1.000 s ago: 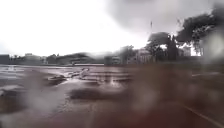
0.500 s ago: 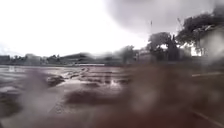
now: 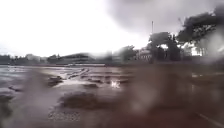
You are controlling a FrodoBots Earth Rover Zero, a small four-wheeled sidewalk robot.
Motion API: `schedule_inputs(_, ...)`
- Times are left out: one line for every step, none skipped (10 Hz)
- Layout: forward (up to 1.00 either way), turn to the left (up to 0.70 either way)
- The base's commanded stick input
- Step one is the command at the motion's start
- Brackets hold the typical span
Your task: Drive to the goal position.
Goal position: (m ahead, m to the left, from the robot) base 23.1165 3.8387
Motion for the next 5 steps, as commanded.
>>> schedule_inputs(0.45,0.0)
schedule_inputs(0.45,0.0)
schedule_inputs(0.45,0.0)
schedule_inputs(0.45,0.0)
schedule_inputs(0.45,0.0)
